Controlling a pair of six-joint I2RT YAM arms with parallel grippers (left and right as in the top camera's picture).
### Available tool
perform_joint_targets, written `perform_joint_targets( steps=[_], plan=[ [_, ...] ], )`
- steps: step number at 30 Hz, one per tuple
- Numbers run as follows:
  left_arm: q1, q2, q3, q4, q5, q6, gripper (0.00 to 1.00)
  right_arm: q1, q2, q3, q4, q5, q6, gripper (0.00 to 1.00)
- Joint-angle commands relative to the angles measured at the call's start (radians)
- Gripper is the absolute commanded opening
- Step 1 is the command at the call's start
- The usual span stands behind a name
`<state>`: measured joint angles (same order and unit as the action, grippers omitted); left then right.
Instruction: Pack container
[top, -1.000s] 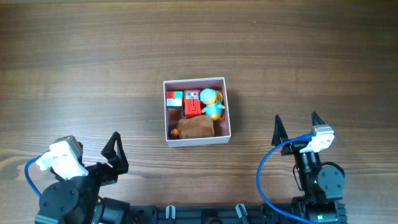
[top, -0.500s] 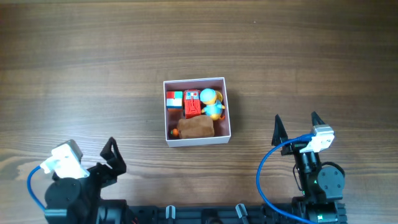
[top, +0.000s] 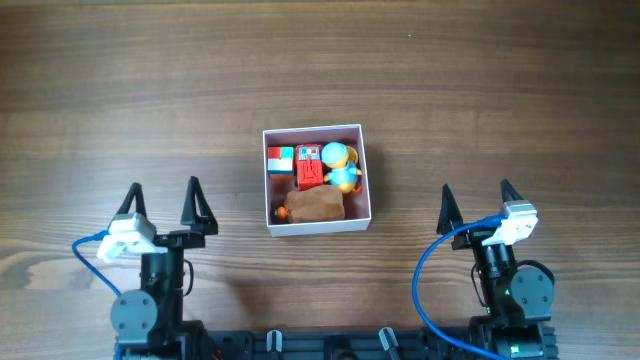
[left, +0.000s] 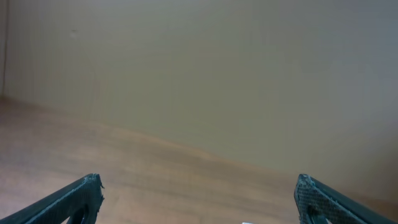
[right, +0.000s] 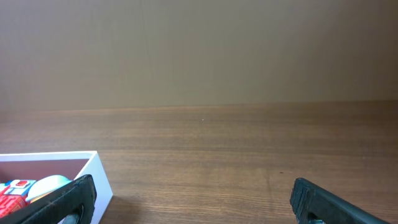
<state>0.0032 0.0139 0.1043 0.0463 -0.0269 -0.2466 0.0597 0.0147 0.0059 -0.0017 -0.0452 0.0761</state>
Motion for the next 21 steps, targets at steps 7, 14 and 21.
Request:
perform_joint_targets(
  steps=[7,14,21],
  plan=[
    [0.008,-0.011,-0.099,-0.119,0.021,0.03,1.0,-0.005,-0.002,0.0,0.003,-0.013,-0.014,1.0],
    [0.008,-0.011,-0.099,-0.119,0.023,0.03,1.0,-0.005,-0.002,0.0,0.003,-0.013,-0.014,1.0],
    [0.008,-0.011,-0.099,-0.119,0.023,0.031,1.0,-0.005,-0.002,0.0,0.003,-0.013,-0.014,1.0]
  ],
)
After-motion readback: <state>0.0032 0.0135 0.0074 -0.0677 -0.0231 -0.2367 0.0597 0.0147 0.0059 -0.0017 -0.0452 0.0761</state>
